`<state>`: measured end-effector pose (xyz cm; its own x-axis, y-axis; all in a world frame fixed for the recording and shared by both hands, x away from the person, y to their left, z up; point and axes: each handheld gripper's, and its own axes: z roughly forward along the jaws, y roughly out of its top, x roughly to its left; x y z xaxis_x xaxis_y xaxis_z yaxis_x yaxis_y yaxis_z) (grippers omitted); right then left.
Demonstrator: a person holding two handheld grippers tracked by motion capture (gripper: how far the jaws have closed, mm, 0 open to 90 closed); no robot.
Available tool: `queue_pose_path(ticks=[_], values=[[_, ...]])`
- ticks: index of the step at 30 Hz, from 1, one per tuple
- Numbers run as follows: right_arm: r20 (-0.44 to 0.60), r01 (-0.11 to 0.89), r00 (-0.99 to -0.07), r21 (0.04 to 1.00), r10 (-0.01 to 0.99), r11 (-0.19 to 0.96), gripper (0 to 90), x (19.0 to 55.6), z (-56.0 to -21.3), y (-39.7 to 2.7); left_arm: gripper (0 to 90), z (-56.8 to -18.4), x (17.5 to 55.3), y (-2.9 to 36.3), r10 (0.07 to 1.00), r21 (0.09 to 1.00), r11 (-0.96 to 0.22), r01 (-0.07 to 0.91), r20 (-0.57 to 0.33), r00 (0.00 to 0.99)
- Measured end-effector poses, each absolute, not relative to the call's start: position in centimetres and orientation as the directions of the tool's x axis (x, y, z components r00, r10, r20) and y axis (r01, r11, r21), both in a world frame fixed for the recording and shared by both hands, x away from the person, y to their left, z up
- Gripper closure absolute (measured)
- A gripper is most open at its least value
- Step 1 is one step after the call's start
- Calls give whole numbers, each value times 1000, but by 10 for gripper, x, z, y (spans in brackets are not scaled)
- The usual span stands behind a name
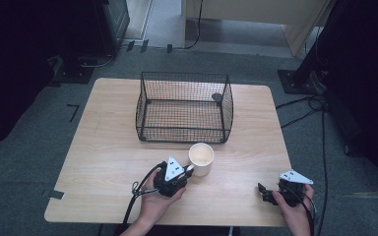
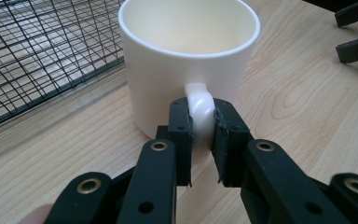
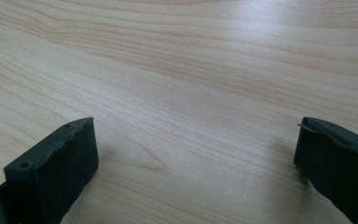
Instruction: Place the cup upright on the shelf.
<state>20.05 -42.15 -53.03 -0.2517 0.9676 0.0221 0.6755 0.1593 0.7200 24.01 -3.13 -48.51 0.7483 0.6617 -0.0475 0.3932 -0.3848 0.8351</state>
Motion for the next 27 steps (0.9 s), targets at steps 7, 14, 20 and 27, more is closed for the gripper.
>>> queue_pose_path(ticks=[7,14,20,27], values=[[22,676,-251,720,968,159,0,200,-530,-421,813,-483,242,-25,646,838,-399,372,-31,763],[23,676,-251,720,968,158,0,200,-530,-421,816,-479,241,-19,636,845,-418,334,10,771],[22,676,-251,720,968,159,0,200,-530,-421,817,-474,238,-17,599,848,-426,315,4,800],[22,676,-251,720,968,159,0,200,-530,-421,817,-462,238,-9,590,870,-394,297,-8,808]])
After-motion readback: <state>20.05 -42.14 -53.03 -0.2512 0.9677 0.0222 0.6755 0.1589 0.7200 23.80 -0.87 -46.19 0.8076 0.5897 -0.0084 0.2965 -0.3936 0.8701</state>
